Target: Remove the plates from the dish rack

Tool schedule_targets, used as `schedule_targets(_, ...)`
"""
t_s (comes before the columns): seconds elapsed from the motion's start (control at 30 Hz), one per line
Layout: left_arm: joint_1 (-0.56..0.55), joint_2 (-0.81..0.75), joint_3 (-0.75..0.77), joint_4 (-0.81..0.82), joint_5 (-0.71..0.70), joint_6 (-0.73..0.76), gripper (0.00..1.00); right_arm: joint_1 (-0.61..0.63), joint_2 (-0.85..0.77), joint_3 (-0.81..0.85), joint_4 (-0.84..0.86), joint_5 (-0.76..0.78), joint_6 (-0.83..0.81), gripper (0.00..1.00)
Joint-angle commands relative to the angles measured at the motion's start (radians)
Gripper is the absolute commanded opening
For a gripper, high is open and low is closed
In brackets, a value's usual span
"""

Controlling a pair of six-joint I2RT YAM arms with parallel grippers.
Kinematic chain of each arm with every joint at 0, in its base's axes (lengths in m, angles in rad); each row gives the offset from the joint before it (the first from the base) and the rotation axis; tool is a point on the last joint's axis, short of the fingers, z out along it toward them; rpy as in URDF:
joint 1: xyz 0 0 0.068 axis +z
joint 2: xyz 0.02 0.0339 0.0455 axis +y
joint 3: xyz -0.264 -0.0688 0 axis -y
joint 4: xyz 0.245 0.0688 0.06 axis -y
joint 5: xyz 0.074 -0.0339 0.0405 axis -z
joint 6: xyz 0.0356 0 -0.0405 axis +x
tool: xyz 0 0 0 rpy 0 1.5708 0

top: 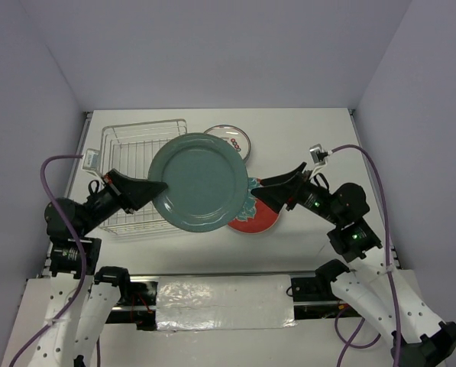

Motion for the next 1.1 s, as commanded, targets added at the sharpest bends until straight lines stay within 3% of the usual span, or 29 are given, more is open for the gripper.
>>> schedule_targets(0.0, 0.002, -0.010, 0.007, 0.232, 0.055, -0.101, 0.00, 0.016, 0.033, 0.006, 0.101, 0.003, 0.036, 0.97)
schedule_targets(0.17, 0.002, -0.007, -0.016, 0.164, 0.029, -0.042, 0.00, 0.027, 0.070, 0.038, 0.178, -0.018, 0.076, 0.95)
schedule_targets(0.4, 0.002, -0.008, -0.028, 0.104, 0.003, -0.006, 0.00, 0.029, -0.023, -0.029, 0.208, 0.136, 0.131, 0.95)
schedule_targets(0.53, 0.002, -0.001, -0.036, 0.108, 0.012, -0.009, 0.00, 0.032, 0.010, -0.019, 0.293, 0.038, 0.158, 0.95)
schedule_targets(0.7, 0.002, 0.007, -0.036, 0.133, 0.016, -0.024, 0.00, 0.127, 0.154, 0.133, 0.025, 0.034, 0.029, 0.93)
schedule_targets(0.83, 0.002, 0.013, -0.033, 0.134, 0.020, -0.021, 0.00, 0.197, 0.223, 0.150, -0.003, 0.078, -0.010, 0.88)
schedule_targets(0.87, 0.002, 0.015, -0.033, 0.131, 0.018, -0.019, 0.00, 0.216, 0.242, 0.150, 0.004, 0.072, -0.010, 0.73)
schedule_targets(0.93, 0.002, 0.019, -0.039, 0.130, 0.023, -0.016, 0.00, 0.230, 0.253, 0.155, 0.017, 0.078, -0.014, 0.54)
schedule_targets(0.97, 0.002, 0.021, -0.039, 0.130, 0.026, -0.015, 0.00, 0.237, 0.257, 0.157, 0.018, 0.089, -0.019, 0.33)
schedule_targets(1.03, 0.002, 0.031, -0.033, 0.108, 0.033, 0.002, 0.08, 0.240, 0.251, 0.157, 0.012, 0.115, -0.017, 0.05)
schedule_targets(1.07, 0.002, 0.035, -0.021, 0.088, 0.032, 0.017, 0.14, 0.240, 0.239, 0.155, 0.003, 0.168, -0.011, 0.00)
